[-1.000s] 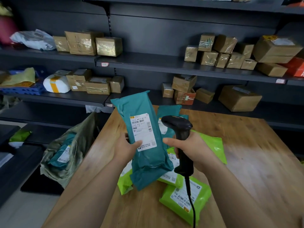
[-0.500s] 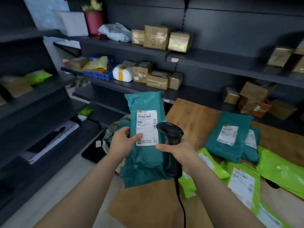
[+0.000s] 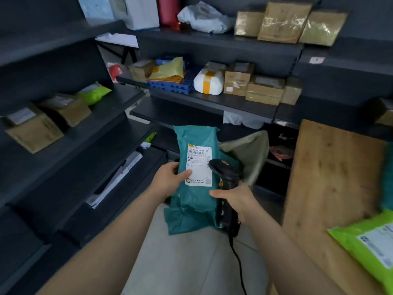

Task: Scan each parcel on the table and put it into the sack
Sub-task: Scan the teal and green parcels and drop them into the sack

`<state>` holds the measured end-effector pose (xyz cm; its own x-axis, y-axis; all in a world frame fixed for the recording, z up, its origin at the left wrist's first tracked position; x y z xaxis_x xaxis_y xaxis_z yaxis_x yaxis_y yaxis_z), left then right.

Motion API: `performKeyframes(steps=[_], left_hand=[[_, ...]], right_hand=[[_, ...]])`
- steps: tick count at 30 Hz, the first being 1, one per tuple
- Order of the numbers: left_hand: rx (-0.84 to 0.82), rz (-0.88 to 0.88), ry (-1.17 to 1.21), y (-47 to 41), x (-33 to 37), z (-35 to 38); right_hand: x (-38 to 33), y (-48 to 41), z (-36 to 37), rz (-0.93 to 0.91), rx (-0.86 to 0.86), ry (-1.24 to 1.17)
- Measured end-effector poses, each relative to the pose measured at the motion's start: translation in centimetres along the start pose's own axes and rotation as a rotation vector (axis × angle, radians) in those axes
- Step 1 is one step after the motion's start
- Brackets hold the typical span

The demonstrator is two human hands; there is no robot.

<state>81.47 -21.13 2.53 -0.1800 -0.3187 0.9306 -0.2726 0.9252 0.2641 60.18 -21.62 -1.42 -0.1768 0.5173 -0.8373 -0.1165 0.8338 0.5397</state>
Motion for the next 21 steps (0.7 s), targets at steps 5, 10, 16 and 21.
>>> performKeyframes(steps=[5,10,16,21], left_hand=[[-0.099,-0.046,-0.018,-6.8,-2.1,0.8],[-0.177,-0.083,-0.072,-14.4,-4.4,3.9],[-0.248,-0.156,-0.130,-23.1,-8.3,8.1],[-0.291,-0.218,-0.182,-29.4,-13.0,11.2]], right_hand=[[0.6,-5.4,0.9,0.071,0.075,-0.027],[1.8,-12.0,0.1,0.124,0.159,-0.088],[4.2,-19.5,-0.8,0.189,0.248,-0.177],[8.2,-24.4,-2.2,0.271,0.356,-0.233]])
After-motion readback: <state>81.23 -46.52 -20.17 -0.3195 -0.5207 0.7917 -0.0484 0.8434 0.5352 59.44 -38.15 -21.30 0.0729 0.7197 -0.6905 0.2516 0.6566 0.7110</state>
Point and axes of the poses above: each hand's wrist, its own y-axis away from the middle knuckle, its own z-axis out of the palm, x = y × z, the point moved 9 cm from there along -y, towards the middle knuckle, and after that the axes turned 7 degrees about y, right-handed, at the moved point
